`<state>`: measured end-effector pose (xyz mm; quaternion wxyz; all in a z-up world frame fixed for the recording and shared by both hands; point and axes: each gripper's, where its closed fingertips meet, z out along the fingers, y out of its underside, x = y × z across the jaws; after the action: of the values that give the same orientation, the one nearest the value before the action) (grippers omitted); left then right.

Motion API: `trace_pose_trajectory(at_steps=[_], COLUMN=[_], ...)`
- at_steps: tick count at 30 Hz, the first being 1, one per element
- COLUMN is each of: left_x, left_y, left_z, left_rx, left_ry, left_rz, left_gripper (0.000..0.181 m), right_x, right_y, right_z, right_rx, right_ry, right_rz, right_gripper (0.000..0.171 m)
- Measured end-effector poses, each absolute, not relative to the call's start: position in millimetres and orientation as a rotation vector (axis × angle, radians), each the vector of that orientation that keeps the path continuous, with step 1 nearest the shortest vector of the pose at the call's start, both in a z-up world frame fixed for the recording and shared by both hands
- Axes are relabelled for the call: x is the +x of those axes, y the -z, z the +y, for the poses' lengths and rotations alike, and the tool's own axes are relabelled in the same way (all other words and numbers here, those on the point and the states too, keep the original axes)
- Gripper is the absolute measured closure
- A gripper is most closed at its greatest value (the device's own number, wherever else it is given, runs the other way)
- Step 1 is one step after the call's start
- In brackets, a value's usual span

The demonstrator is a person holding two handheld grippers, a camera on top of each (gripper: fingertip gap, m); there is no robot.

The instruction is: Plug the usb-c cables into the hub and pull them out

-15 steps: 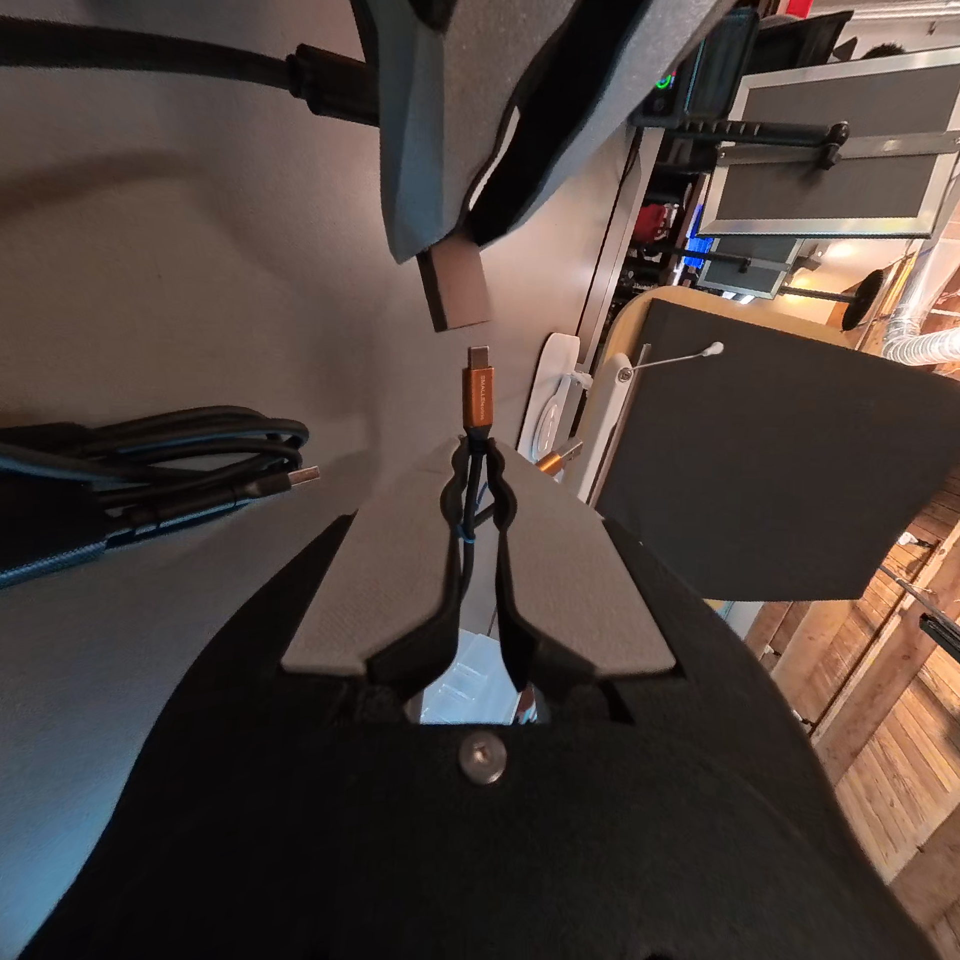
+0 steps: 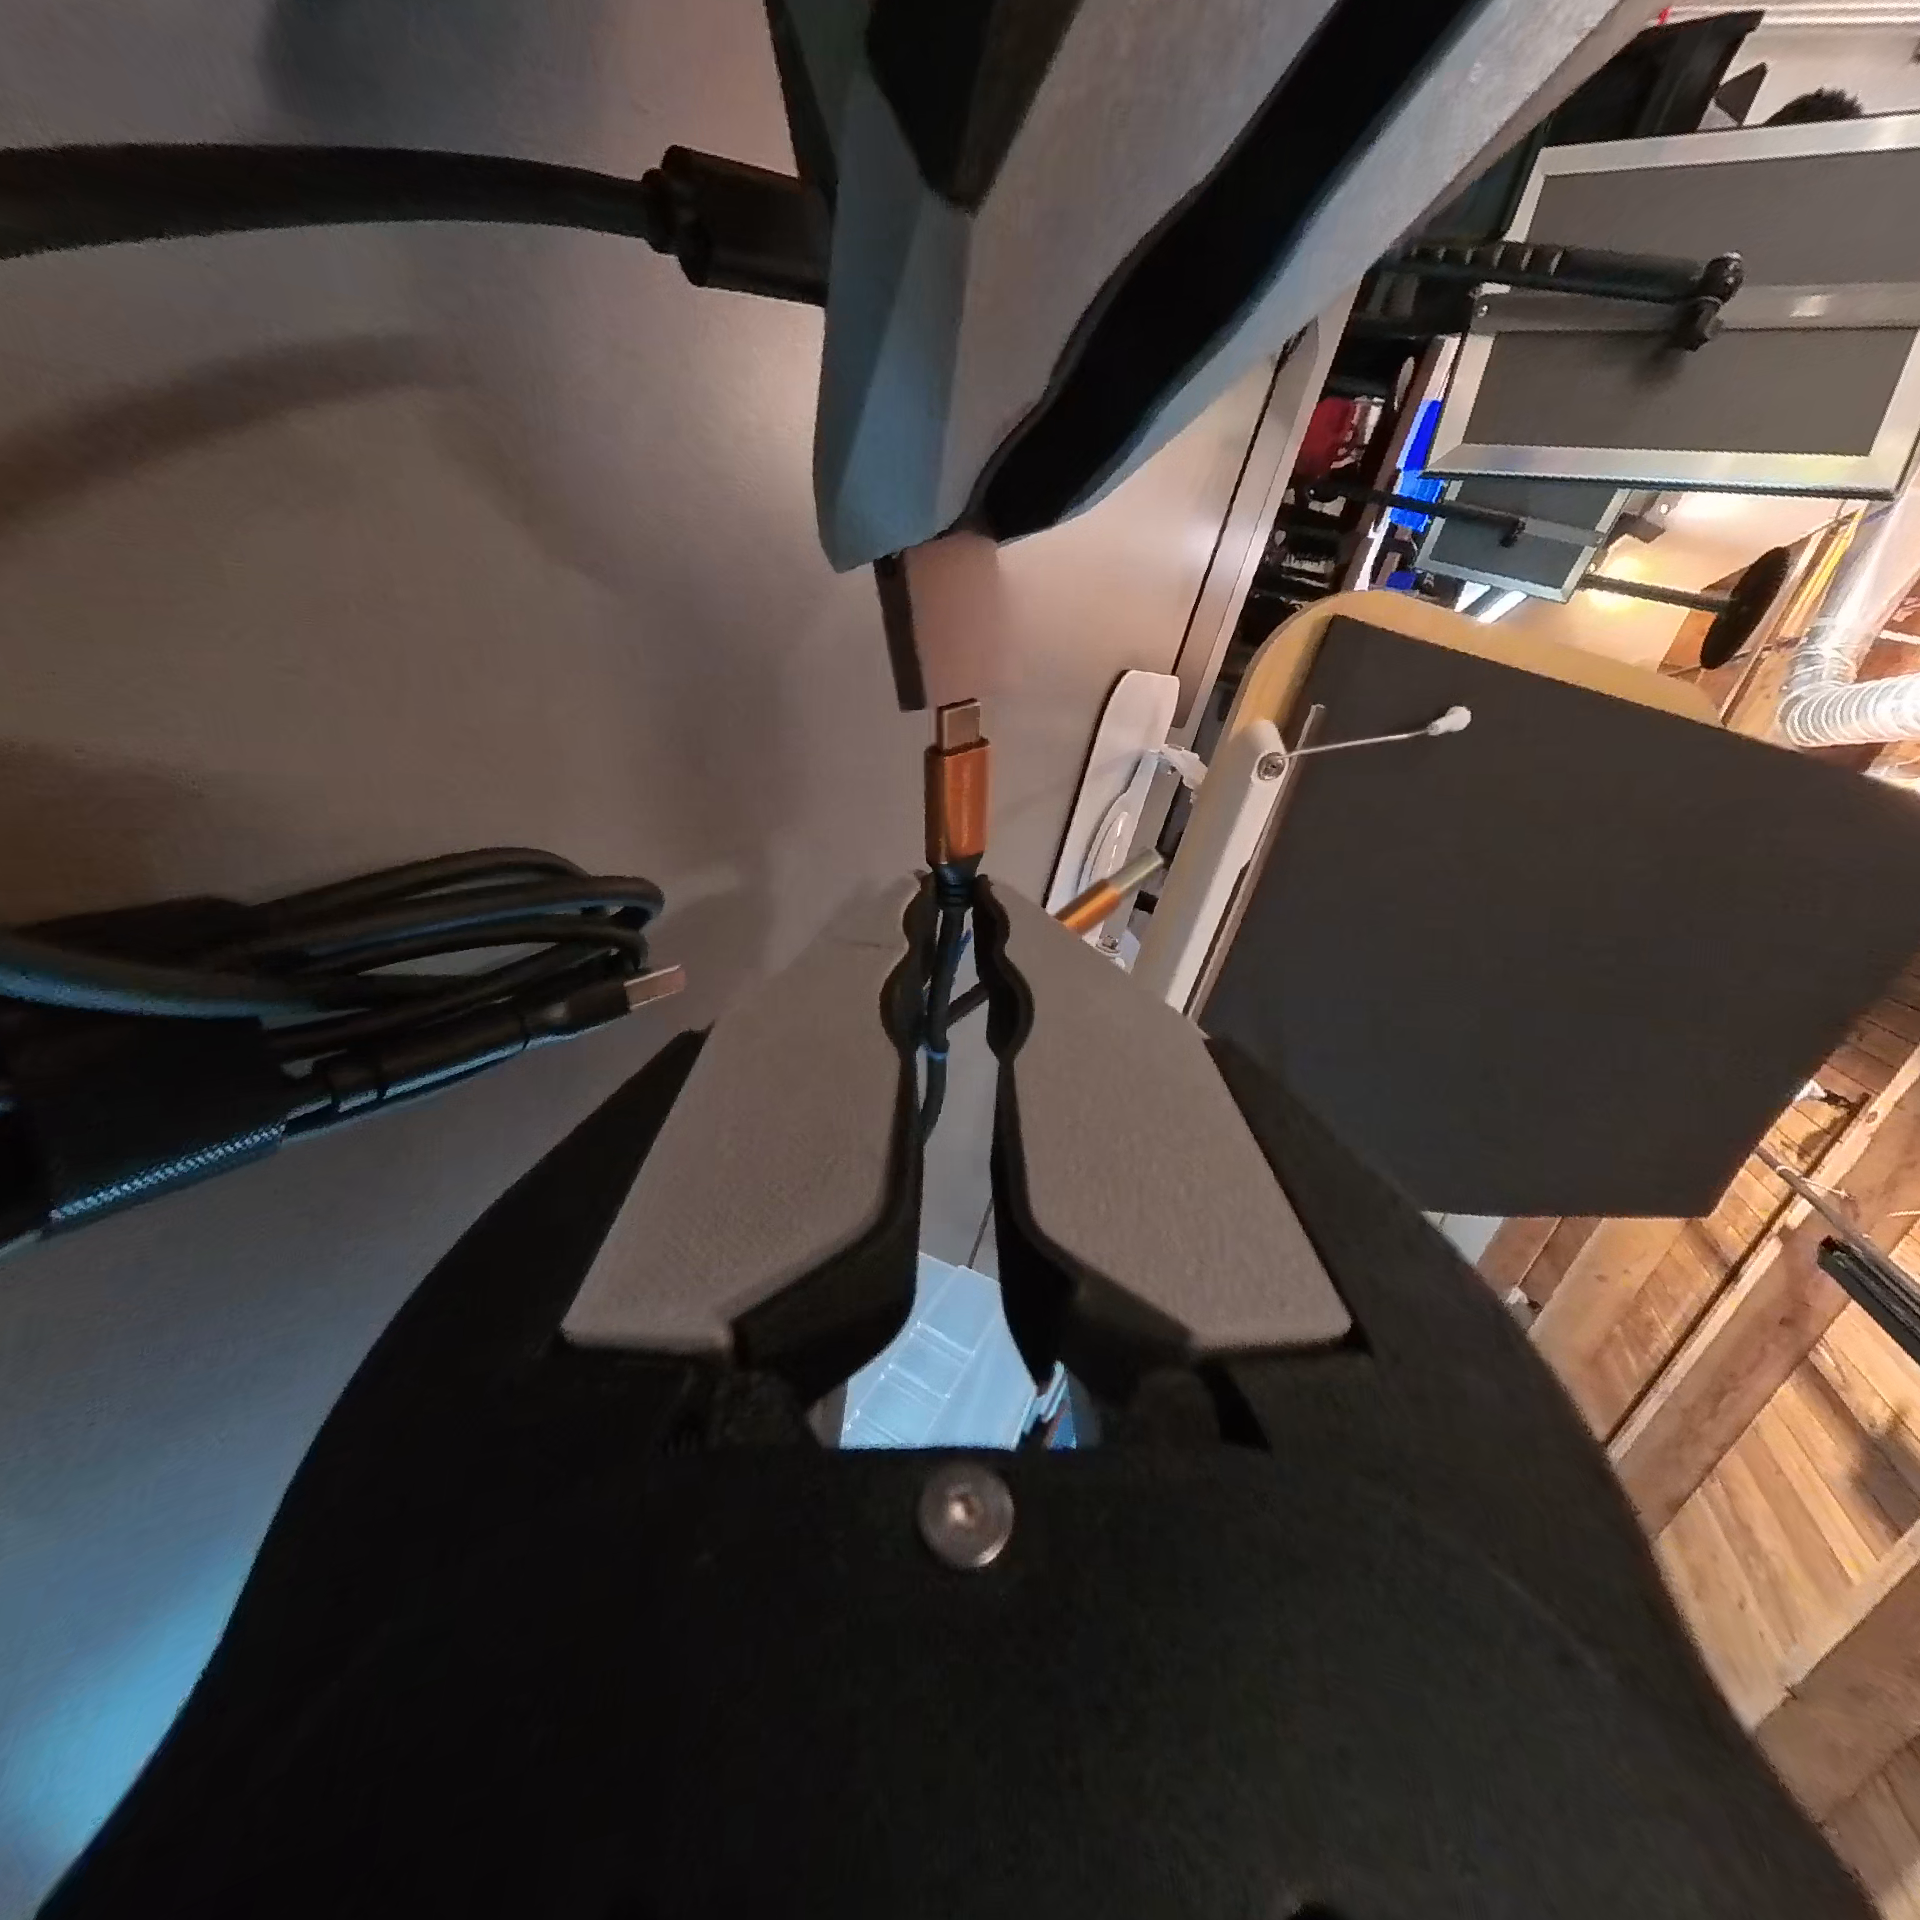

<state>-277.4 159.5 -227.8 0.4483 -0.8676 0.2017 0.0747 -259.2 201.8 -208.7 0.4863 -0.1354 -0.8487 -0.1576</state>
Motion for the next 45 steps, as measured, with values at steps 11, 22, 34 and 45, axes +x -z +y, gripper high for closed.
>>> trace_pose_trajectory(at_steps=[11, 22, 34, 45], left_x=[-276.4, -279.3, -280.0, -277.4], left_y=[231.3, 234.4, 238.8, 236.1], left_z=[159.5, 161.9, 162.6, 162.6], left_rx=[-2.167, -2.186, -2.2, -2.18], left_ry=[-0.17, -0.174, -0.193, -0.183], left_rz=[0.491, 0.446, 0.449, 0.478], left_gripper=[0.162, 0.162, 0.162, 0.162], right_x=[-260.7, -261.2, -262.8, -263.2], right_y=[214.8, 220.2, 220.3, 211.5], right_z=[206.3, 205.5, 200.9, 196.2], right_rx=[-0.373, -0.357, -0.357, -0.319], right_ry=[0.405, 0.476, 0.435, 0.302], right_rz=[-2.081, -2.079, -2.084, -2.075], right_gripper=[0.167, 0.168, 0.168, 0.169])
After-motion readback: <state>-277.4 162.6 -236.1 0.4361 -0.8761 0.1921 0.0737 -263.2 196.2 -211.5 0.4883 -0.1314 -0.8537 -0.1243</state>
